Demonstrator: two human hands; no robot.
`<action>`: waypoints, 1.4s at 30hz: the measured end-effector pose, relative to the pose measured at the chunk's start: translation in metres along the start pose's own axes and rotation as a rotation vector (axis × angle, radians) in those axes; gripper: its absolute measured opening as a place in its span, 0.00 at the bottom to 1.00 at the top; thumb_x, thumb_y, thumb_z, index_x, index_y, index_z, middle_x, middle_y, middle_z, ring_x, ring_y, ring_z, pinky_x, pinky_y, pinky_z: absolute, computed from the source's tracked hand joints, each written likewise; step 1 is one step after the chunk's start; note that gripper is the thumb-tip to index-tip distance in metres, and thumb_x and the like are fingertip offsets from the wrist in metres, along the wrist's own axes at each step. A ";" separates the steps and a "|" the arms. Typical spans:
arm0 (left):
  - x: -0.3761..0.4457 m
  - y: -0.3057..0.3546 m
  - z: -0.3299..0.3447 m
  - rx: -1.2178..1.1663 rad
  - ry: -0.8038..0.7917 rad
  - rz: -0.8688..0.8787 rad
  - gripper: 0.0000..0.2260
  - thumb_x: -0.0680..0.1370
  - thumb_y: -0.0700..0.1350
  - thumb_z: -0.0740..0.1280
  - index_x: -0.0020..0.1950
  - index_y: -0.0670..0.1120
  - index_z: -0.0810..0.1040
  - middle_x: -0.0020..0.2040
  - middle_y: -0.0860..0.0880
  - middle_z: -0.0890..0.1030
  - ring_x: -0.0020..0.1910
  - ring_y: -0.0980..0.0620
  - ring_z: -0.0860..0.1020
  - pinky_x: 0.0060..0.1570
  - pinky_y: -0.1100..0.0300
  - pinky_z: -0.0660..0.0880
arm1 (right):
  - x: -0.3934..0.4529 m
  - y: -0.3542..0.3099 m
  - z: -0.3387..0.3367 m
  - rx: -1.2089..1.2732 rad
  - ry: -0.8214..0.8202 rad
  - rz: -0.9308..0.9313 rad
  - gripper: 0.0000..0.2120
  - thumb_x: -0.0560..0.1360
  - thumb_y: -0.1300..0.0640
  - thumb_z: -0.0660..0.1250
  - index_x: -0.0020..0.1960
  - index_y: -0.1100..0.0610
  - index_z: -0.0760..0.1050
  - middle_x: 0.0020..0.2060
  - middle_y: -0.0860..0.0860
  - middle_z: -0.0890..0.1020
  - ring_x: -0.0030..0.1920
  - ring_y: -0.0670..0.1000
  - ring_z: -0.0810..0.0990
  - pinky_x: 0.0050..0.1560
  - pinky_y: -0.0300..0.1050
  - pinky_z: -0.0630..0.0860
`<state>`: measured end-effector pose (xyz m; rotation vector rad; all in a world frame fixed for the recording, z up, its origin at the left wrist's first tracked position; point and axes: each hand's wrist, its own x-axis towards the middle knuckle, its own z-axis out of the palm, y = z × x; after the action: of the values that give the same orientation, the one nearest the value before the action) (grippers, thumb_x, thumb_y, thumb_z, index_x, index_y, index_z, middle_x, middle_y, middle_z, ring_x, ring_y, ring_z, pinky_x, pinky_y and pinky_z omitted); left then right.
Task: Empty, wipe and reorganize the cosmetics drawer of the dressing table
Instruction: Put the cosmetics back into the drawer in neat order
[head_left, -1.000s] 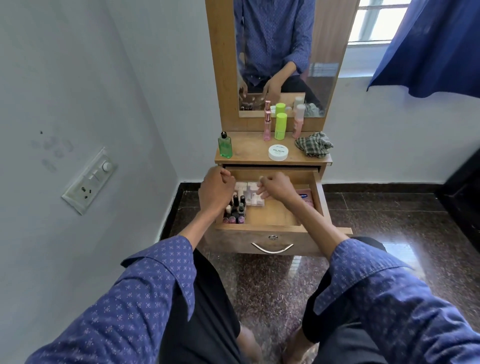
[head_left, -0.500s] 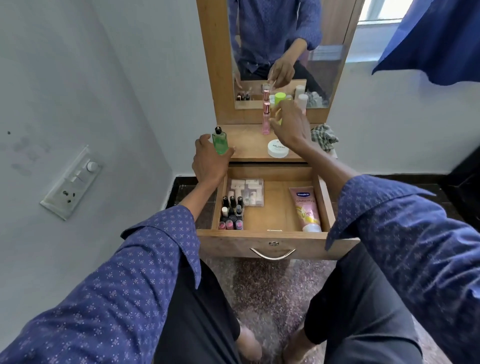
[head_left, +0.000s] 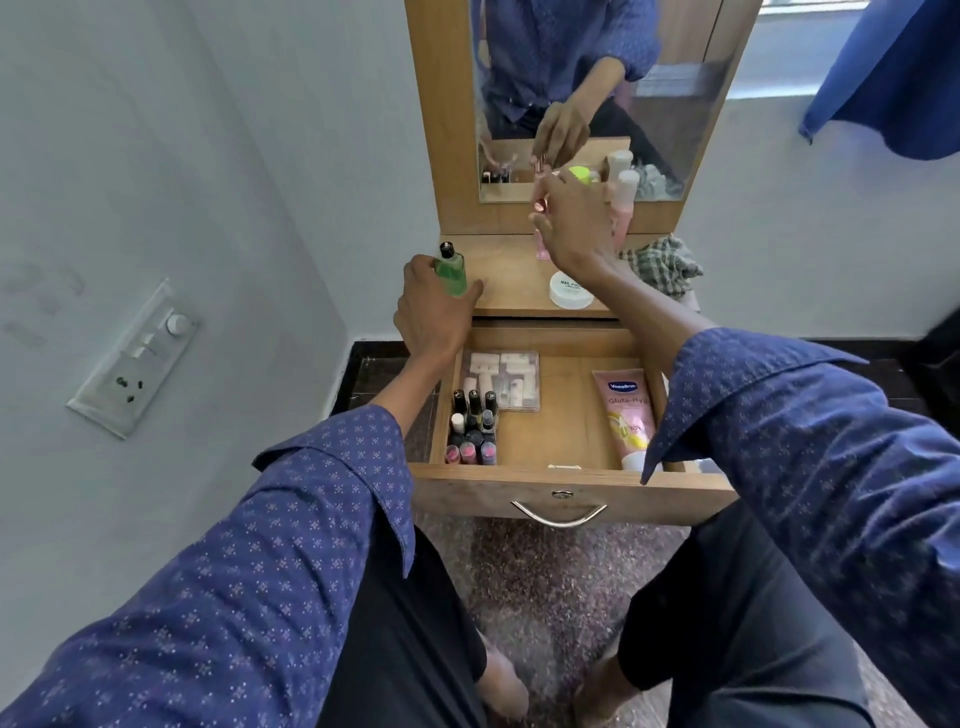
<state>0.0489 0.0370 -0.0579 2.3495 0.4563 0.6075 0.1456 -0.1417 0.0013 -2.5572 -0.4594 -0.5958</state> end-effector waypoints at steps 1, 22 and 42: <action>0.000 0.003 0.001 0.004 0.012 -0.013 0.28 0.76 0.63 0.74 0.66 0.46 0.73 0.64 0.48 0.78 0.59 0.44 0.80 0.54 0.51 0.73 | -0.003 0.000 0.000 0.023 0.014 -0.021 0.04 0.80 0.59 0.70 0.54 0.56 0.77 0.54 0.50 0.79 0.51 0.51 0.79 0.45 0.45 0.69; -0.087 -0.013 -0.039 -0.453 -0.381 0.169 0.14 0.73 0.50 0.81 0.52 0.45 0.85 0.44 0.53 0.85 0.38 0.65 0.79 0.41 0.69 0.75 | -0.183 -0.018 -0.008 0.441 0.238 0.275 0.05 0.80 0.57 0.71 0.55 0.55 0.80 0.52 0.46 0.80 0.47 0.47 0.81 0.50 0.44 0.79; -0.116 -0.036 -0.033 0.185 -0.642 0.520 0.25 0.67 0.67 0.78 0.58 0.54 0.86 0.58 0.56 0.76 0.64 0.51 0.71 0.62 0.42 0.72 | -0.224 -0.021 0.010 0.544 0.106 0.435 0.02 0.79 0.59 0.73 0.51 0.55 0.82 0.46 0.45 0.79 0.46 0.41 0.78 0.45 0.27 0.70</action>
<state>-0.0710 0.0259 -0.0946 2.6747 -0.4137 -0.0014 -0.0507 -0.1660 -0.1076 -2.0016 -0.0105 -0.3768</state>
